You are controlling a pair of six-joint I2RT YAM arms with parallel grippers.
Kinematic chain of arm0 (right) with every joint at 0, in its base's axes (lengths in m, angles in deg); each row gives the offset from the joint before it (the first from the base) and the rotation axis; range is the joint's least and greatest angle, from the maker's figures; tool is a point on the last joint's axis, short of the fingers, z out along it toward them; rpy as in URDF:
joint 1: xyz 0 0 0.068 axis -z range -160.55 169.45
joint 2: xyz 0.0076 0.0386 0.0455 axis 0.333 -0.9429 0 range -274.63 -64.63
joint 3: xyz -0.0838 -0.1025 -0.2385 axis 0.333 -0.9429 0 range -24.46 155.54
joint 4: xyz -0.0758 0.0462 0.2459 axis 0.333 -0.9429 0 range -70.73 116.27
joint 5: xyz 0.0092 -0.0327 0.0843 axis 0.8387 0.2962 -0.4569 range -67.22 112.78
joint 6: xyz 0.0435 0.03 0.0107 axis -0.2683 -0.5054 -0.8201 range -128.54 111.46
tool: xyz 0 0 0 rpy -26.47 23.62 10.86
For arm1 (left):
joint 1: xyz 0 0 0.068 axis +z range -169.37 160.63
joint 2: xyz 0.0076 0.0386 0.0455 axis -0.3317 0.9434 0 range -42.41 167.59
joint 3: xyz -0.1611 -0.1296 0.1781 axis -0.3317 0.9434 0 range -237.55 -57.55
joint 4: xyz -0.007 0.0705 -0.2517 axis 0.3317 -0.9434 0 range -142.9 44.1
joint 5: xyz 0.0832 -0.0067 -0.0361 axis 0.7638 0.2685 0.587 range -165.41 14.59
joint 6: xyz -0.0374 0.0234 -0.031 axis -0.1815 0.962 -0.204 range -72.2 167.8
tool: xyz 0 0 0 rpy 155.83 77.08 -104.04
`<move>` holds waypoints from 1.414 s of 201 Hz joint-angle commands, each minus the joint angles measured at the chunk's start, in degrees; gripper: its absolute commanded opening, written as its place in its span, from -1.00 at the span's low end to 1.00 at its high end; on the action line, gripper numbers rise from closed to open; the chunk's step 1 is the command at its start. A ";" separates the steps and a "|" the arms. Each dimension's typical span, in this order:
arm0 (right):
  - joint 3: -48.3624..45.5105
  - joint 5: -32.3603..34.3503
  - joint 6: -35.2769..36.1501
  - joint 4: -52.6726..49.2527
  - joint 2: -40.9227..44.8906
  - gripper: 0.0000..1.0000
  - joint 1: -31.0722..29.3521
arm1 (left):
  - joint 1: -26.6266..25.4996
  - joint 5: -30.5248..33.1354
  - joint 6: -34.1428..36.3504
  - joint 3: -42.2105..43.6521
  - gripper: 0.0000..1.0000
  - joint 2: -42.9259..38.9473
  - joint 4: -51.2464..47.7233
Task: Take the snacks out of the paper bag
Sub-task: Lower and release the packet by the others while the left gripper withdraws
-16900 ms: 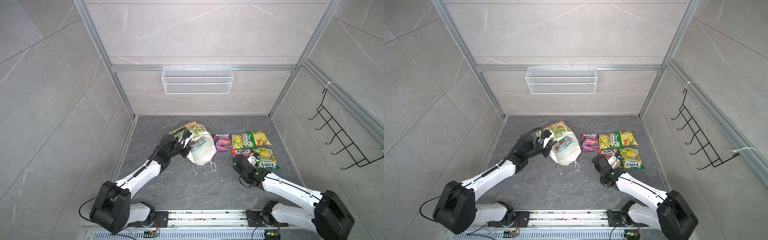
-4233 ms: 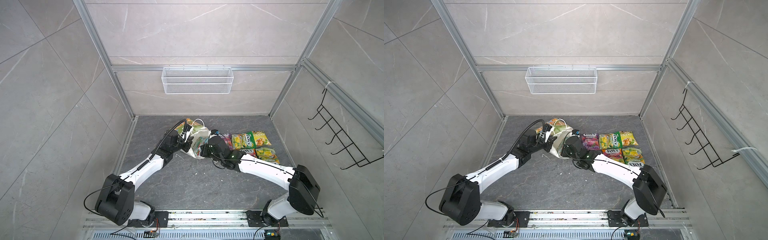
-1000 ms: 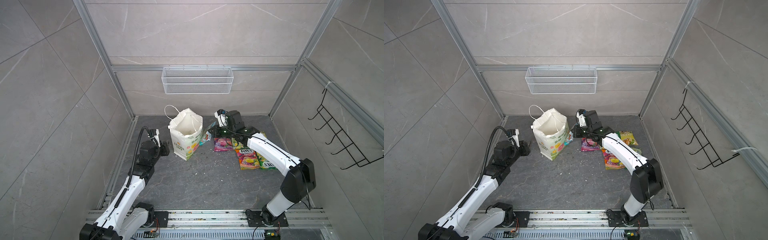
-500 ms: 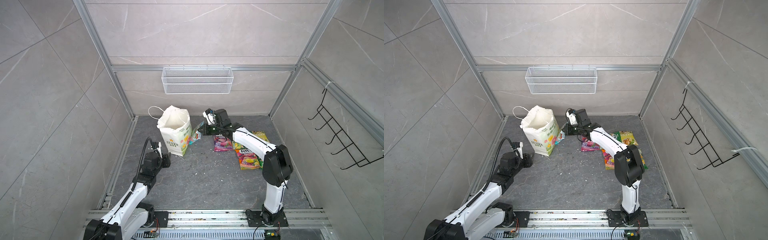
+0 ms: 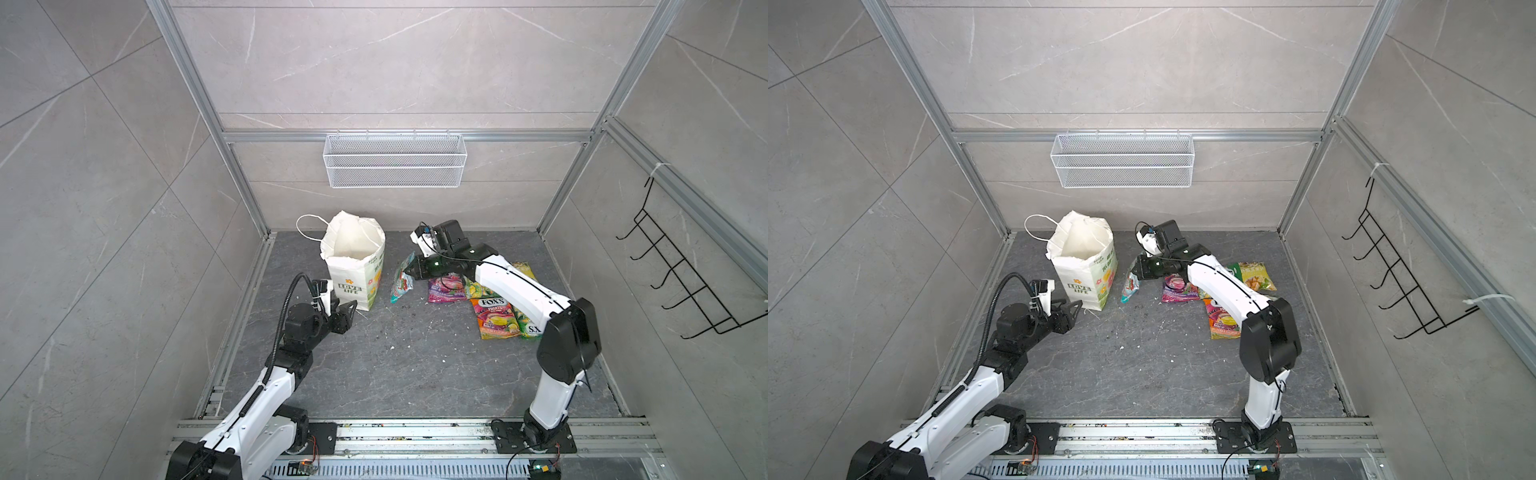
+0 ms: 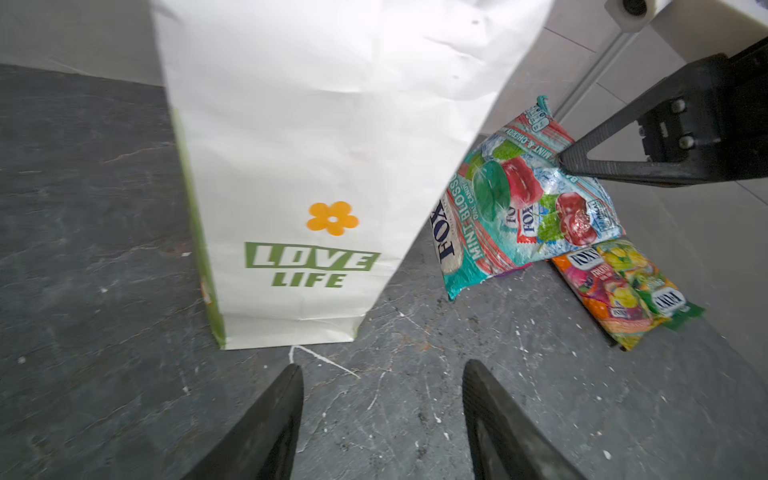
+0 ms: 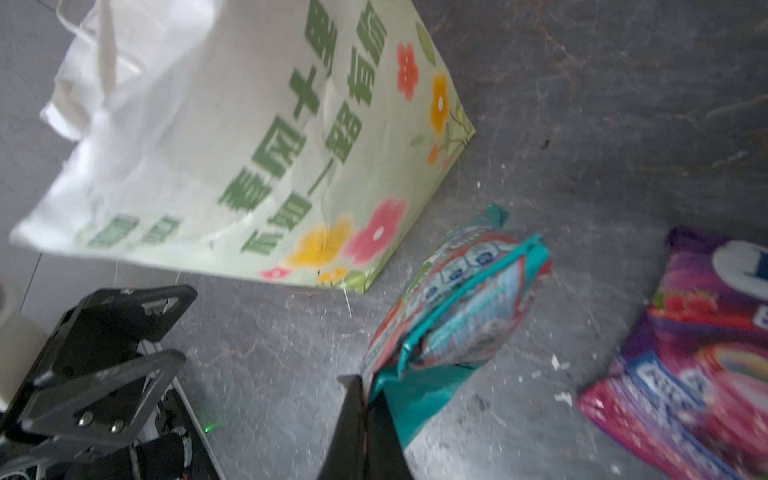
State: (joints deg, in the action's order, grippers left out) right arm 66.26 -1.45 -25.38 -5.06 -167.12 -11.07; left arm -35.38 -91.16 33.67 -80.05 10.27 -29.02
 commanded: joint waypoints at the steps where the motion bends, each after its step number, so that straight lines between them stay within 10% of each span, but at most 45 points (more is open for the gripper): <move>1: -4.09 -0.69 3.46 -5.84 7.08 -1.00 -1.01 | -2.55 -7.10 2.31 0.15 0.28 0.57 3.77; 158: -16.38 2.36 9.45 -6.41 8.29 -1.00 -1.56 | -10.27 -1.40 5.91 -2.22 0.33 5.85 4.48; 284: -15.71 24.84 6.41 -22.25 5.68 -0.97 0.32 | -10.35 -1.92 4.86 -3.79 0.33 9.86 5.61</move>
State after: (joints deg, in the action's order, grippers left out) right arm 48.95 16.54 -17.60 -21.87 -159.65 -11.27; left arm -45.52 -93.28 38.43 -81.36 19.48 -27.07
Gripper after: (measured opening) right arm 0.045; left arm 0.665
